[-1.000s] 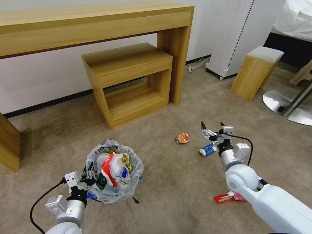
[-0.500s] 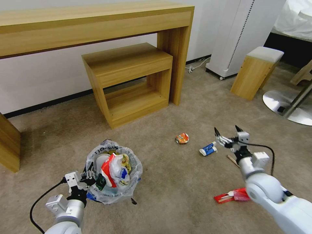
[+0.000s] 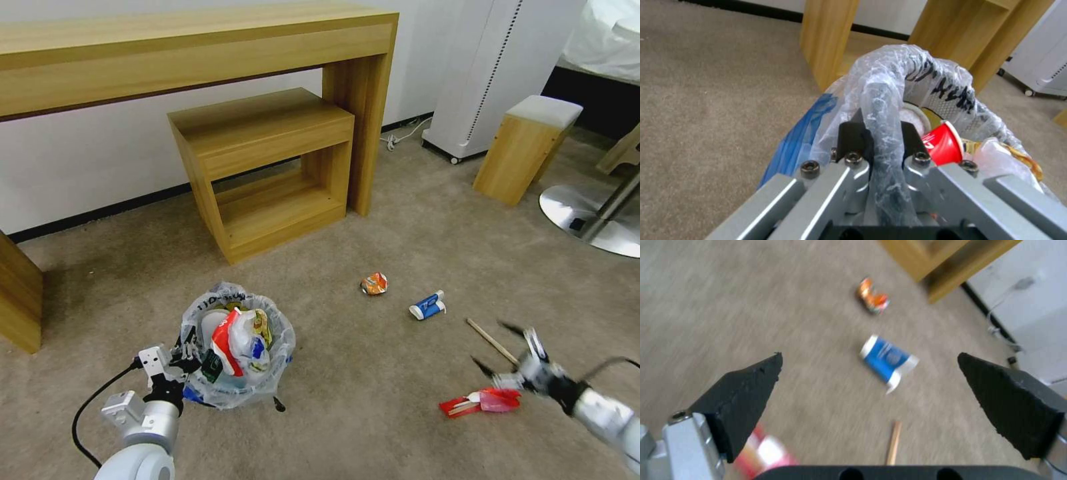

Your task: Pick up the trash bin and place the garbage on the floor into it.

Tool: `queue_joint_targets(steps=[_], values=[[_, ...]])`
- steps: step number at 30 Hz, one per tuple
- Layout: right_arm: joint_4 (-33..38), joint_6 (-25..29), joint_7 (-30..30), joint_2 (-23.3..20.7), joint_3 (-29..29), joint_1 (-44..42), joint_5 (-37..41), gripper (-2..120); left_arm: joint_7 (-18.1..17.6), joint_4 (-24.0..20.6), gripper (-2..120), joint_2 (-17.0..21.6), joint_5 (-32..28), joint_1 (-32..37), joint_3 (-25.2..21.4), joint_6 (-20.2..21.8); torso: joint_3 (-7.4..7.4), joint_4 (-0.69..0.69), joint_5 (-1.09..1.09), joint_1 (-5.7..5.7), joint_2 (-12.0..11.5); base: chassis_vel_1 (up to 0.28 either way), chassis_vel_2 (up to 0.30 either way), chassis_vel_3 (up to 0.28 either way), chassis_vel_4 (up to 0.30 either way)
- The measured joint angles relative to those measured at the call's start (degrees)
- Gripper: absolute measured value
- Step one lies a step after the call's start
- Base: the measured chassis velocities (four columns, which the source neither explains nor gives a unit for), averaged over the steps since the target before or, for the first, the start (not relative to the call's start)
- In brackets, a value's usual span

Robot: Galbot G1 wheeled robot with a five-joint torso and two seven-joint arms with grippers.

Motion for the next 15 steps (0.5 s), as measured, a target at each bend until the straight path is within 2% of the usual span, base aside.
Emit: queue_joint_targets(steps=[4, 8, 11, 12, 15], values=[[-2.94, 0.77, -0.14, 1.44, 0.21, 0.31, -1.88, 100, 0.01, 0.71, 3, -0.14, -0.06, -0.49, 0.20, -0.20, 0.00, 0.01, -0.01, 0.00, 0.00, 0.000, 0.000, 0.000, 0.000], [-7.20, 1.23, -0.23, 3.89, -1.89, 4.33, -3.16, 100, 0.17, 1.38, 3, -0.34, 0.07, -0.82, 0.46, -0.56, 0.00, 0.00, 0.00, 0.00, 0.00, 0.000, 0.000, 0.000, 0.000], [-12.79, 1.30, -0.48, 6.83, -6.52, 11.64, -4.31, 100, 0.24, 1.63, 3, -0.32, 0.12, -1.00, 0.46, -0.66, 0.00, 0.02, 0.00, 0.00, -0.01, 0.000, 0.000, 0.000, 0.000], [-12.79, 1.30, -0.48, 6.83, -6.52, 11.64, -4.31, 100, 0.24, 1.63, 3, -0.32, 0.12, -1.00, 0.46, -0.66, 0.00, 0.02, 0.00, 0.00, -0.01, 0.000, 0.000, 0.000, 0.000], [-16.27, -0.66, -0.65, 9.39, -11.57, 16.99, -4.55, 100, 0.24, 1.65, 3, -0.26, 0.09, -1.02, 0.37, -0.69, 0.01, 0.02, -0.01, 0.01, 0.00, 0.000, 0.000, 0.000, 0.000]])
